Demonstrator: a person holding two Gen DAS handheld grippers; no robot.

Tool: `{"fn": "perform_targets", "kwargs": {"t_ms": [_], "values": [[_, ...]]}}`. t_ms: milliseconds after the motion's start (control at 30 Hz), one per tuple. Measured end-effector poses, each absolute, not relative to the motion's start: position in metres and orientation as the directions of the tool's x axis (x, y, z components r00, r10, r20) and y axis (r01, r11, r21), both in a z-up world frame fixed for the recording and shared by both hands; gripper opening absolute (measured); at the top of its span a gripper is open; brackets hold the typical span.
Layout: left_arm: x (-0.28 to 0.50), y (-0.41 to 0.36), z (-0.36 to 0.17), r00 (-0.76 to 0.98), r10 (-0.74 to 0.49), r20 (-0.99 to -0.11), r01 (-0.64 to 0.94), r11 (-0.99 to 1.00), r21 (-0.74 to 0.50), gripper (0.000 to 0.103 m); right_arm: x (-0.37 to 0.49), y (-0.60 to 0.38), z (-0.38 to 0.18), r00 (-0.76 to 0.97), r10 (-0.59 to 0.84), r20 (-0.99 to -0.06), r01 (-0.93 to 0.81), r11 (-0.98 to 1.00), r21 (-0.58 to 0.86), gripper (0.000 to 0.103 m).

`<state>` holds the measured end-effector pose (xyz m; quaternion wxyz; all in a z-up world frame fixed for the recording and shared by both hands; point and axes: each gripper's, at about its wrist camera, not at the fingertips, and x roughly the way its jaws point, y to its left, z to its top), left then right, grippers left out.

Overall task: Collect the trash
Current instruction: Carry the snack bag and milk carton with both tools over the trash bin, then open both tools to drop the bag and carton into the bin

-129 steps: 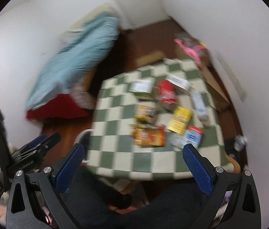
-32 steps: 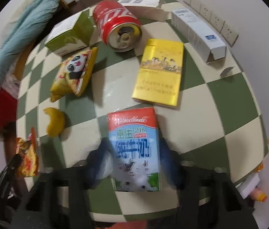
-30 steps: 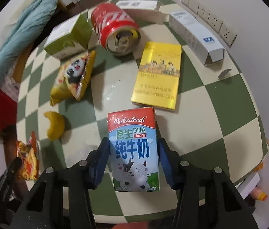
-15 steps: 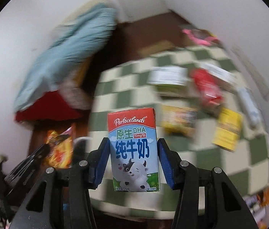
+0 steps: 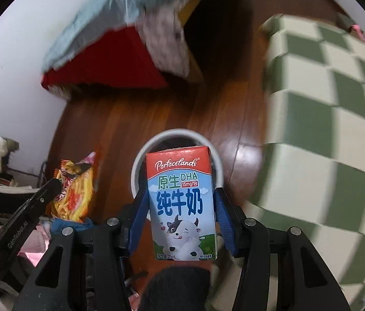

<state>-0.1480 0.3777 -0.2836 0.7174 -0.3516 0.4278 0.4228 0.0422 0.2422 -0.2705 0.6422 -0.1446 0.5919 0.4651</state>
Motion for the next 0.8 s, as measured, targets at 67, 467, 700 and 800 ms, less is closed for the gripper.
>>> {"fn": "perform_targets", "kwargs": {"t_ms": [67,467,700,800], "values": [[-0.149,0.392,-0.301,0.284,0.249,-0.926,-0.905,0.388,-0.174,0.014,0.036,0.267,-0.297,-0.141,0.386,-0.912,-0.773,0.533,0.345,0.053],[-0.186,0.390,-0.323,0.090,0.316,-0.945,-0.950,0.313,0.015,0.098,0.039,0.334,-0.376,-0.148,0.248,-0.957,-0.785,0.560,0.266,0.093],[-0.199,0.368,-0.305,0.034,0.385,-0.922,-0.943,0.318,0.098,0.098,0.016,0.335,-0.372,-0.076,0.181,-0.981,-0.860,0.486,0.157,0.102],[-0.198,0.362,-0.291,0.042,0.401,-0.915,-0.942,0.320,0.098,0.098,0.002,0.326,-0.358,-0.036,0.172,-0.984,-0.888,0.446,0.111,0.102]]}}
